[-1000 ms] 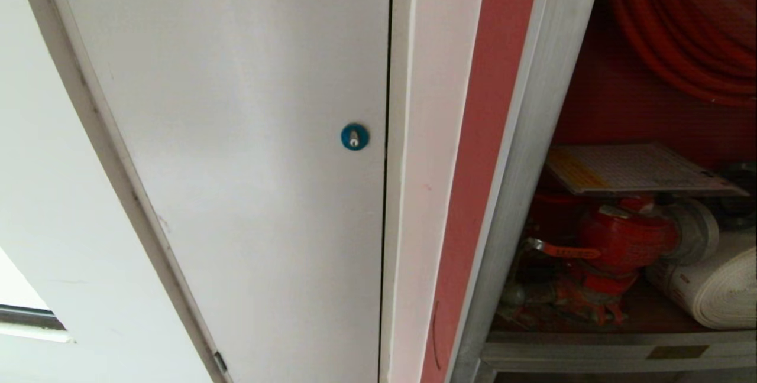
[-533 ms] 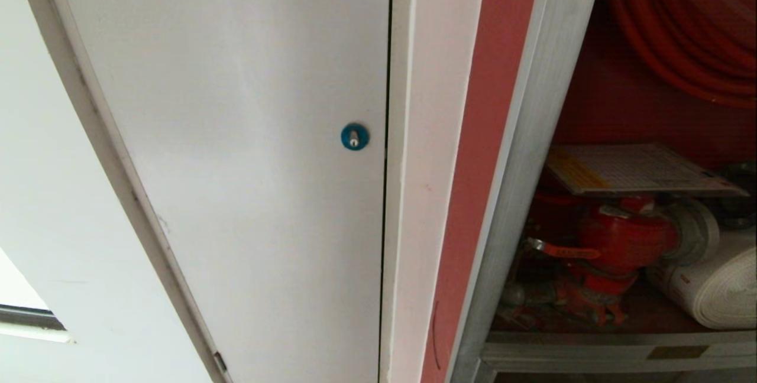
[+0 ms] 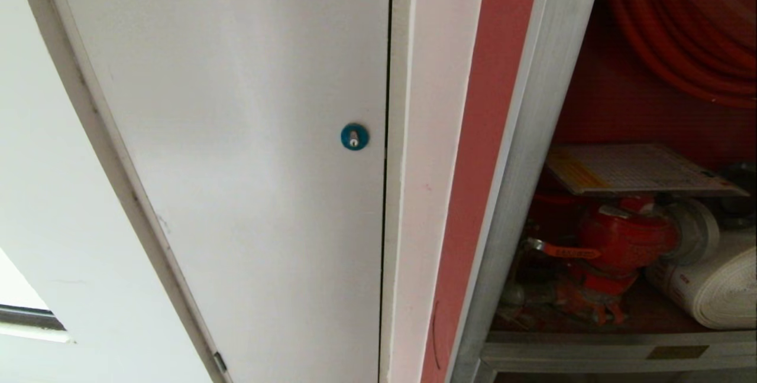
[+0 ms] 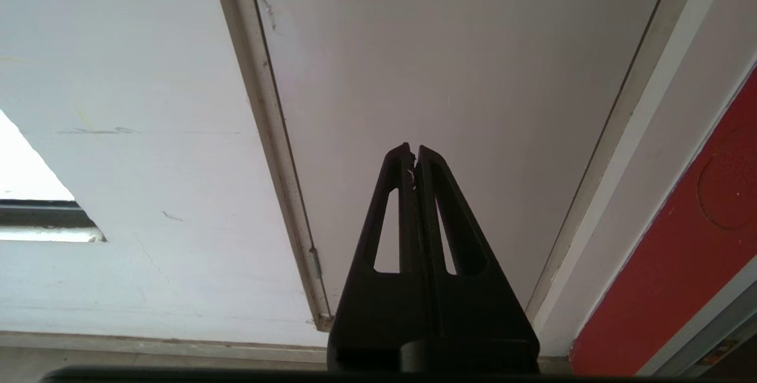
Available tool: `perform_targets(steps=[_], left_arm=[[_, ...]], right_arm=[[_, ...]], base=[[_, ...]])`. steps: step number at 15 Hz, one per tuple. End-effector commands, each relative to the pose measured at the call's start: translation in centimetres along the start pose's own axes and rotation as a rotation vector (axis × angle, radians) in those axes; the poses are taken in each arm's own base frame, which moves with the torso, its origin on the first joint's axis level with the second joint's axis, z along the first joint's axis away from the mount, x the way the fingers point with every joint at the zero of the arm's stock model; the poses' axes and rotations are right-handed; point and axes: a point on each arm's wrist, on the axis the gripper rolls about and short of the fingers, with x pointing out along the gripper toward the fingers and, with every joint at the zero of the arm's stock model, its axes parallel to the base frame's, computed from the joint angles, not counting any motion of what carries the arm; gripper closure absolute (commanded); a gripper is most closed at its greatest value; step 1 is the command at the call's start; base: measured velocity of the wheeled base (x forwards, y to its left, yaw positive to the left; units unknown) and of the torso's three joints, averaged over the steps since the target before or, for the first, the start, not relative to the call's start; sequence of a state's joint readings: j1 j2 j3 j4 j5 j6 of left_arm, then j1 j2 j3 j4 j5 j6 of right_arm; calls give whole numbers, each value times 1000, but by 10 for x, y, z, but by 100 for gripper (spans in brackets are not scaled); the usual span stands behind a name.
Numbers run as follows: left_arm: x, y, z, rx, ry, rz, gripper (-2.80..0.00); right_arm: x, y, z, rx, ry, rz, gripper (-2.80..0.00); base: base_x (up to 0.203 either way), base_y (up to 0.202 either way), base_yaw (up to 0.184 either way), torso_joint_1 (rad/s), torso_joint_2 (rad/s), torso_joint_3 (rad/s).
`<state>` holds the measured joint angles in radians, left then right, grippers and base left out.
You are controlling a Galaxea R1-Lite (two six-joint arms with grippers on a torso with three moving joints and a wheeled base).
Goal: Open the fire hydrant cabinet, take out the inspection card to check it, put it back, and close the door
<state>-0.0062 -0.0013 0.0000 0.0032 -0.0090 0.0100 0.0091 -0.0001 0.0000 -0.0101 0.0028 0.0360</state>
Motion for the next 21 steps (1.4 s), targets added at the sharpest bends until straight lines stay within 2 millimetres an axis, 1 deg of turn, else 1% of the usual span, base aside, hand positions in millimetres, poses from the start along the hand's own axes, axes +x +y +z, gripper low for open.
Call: perform_targets(steps=[1, 8, 9, 11, 13, 16, 17, 19, 21], left_arm=[[0, 0, 0, 1, 1, 0, 0], [0, 0, 0, 1, 0, 0, 0], [0, 0, 0, 0, 0, 0, 0], [0, 0, 0, 1, 0, 0, 0], [0, 0, 0, 0, 1, 0, 0], [0, 0, 0, 1, 0, 0, 0], [0, 0, 0, 0, 1, 0, 0], [0, 0, 0, 0, -1, 0, 0], [0, 0, 0, 1, 1, 0, 0]], right_arm=[[0, 0, -1, 1, 4, 0, 0], [0, 0, 0, -8, 2, -4, 0], [-2, 0, 6, -8, -17, -3, 0], [-4, 1, 29, -3, -19, 1, 0], [5, 2, 55, 24, 37, 17, 0], [29, 6, 103, 159, 110, 74, 0], [42, 7, 118, 231, 145, 90, 0], [70, 8, 138, 378, 218, 96, 0], [102, 10, 151, 516, 288, 102, 0]], base=[[0, 0, 0, 0, 0, 0], [0, 0, 0, 0, 0, 0], [0, 0, 0, 0, 0, 0], [0, 0, 0, 0, 0, 0], [0, 0, 0, 0, 0, 0], [0, 0, 0, 0, 0, 0], [0, 0, 0, 0, 0, 0], [0, 0, 0, 0, 0, 0], [0, 0, 0, 0, 0, 0]])
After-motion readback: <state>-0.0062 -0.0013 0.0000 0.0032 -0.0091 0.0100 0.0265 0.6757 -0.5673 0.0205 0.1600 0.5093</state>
